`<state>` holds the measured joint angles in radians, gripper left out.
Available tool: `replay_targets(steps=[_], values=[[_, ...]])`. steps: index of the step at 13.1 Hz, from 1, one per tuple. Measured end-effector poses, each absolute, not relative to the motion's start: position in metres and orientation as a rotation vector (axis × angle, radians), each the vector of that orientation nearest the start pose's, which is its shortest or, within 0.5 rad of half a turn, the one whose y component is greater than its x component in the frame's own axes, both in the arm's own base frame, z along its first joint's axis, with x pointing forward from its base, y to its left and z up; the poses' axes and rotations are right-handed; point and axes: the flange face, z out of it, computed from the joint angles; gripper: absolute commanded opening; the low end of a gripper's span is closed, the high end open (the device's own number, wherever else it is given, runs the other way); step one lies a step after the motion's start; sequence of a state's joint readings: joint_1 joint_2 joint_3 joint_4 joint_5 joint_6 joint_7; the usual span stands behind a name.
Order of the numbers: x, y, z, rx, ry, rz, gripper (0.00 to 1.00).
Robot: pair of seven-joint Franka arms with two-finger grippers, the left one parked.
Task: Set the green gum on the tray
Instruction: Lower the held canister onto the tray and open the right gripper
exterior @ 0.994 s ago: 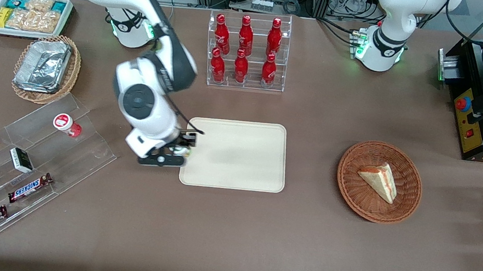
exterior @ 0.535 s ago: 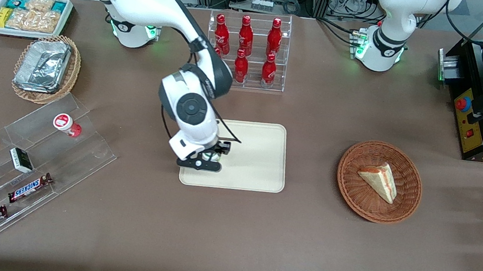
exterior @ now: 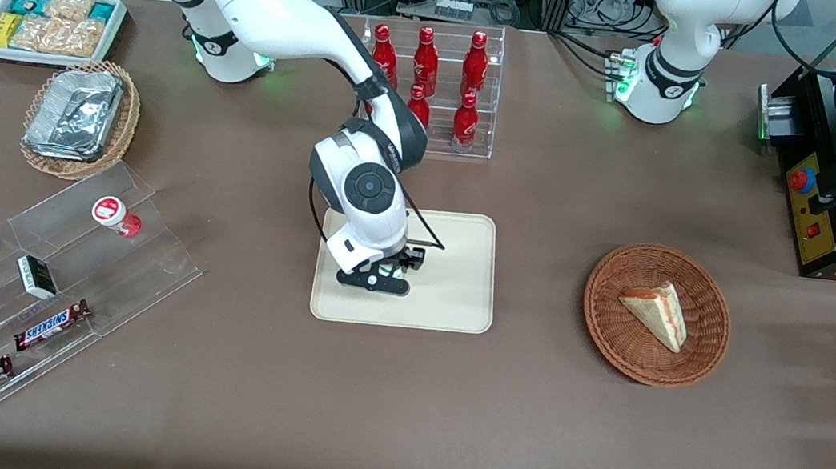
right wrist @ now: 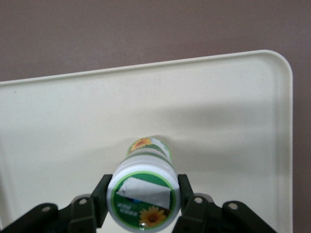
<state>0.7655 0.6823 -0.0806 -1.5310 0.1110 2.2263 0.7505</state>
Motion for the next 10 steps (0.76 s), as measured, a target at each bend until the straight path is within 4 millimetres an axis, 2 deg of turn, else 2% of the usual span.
replay_targets(steps=[2, 5, 6, 7, 8, 10], values=[[0.539, 0.462, 0.253, -3.099, 0.184, 0.021, 0.06], [0.536, 0.466, 0.245, -3.100, 0.176, 0.016, 0.16], [0.536, 0.467, 0.242, -3.101, 0.175, 0.017, 0.39], [0.536, 0.467, 0.240, -3.102, 0.174, 0.018, 0.67], [0.536, 0.467, 0.238, -3.103, 0.175, 0.018, 0.99], [0.538, 0.467, 0.237, -3.098, 0.175, 0.005, 1.00]])
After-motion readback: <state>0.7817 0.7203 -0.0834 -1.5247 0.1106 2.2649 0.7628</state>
